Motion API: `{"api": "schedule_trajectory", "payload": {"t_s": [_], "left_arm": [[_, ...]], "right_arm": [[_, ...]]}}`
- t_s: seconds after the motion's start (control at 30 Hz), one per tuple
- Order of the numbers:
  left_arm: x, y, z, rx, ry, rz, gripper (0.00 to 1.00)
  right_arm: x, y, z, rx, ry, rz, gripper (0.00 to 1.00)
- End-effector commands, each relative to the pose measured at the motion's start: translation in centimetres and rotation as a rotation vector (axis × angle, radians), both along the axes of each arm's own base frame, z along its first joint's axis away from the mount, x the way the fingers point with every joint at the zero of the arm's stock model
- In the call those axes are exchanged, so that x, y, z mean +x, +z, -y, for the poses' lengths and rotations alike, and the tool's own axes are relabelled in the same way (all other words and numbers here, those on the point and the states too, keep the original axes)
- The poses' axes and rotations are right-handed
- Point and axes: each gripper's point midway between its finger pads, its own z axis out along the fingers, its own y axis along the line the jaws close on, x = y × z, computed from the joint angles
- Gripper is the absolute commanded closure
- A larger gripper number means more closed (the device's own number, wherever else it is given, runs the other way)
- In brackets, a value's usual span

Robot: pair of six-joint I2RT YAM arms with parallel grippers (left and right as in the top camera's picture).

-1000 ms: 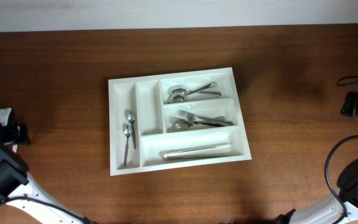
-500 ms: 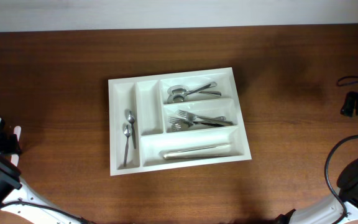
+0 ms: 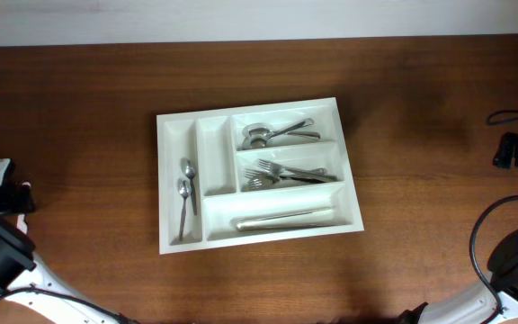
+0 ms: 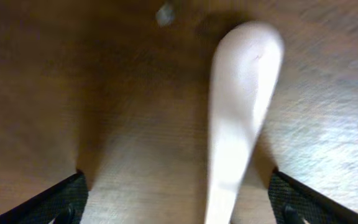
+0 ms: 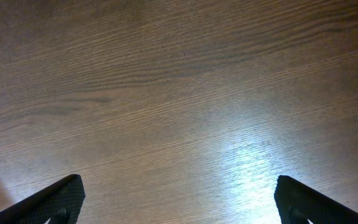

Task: Pack container
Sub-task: 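Lower the left gripper onto the white knife's handle and close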

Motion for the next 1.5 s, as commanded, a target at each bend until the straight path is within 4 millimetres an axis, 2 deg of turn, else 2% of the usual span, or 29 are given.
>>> {"api": "schedule_trajectory", "payload": {"t_s": [0.0,0.1,0.4,0.7,0.9,1.1,1.27,1.47], "left_arm": [[1.5,-1.2,2.0,-0.064,-0.056,0.026,0.16],[1.7,-1.2,2.3,-0.063,-0.064,0.024,0.26],[1.1,-1.2,2.8,-0.086,-0.061,0.001,0.27],[0.8,-1.2,3.1,-0.098,-0.06,-0.012,0.57],[0.4,-1.2,2.7,-0.08,-0.058,-0.031,0.59],[0.4,-1.2,2.7,-0.078,-0.048,-0.034,0.66],[0.4,-1.2,2.7,-0.079,-0.048,-0.034,0.77],[0.4,-1.2,2.7,-0.079,-0.048,-0.034,0.8]], "right_arm": [[0.0,0.0,0.0,0.003,0.0,0.005,0.01],[0.0,0.0,0.0,0.003,0.0,0.005,0.01],[0.0,0.0,0.0,0.003,0.0,0.005,0.01],[0.0,0.0,0.0,0.003,0.0,0.005,0.01],[0.0,0.0,0.0,0.003,0.0,0.005,0.01],[0.0,0.0,0.0,0.003,0.0,0.005,0.01],[0.0,0.0,0.0,0.003,0.0,0.005,0.01],[0.0,0.0,0.0,0.003,0.0,0.005,0.01]]}}
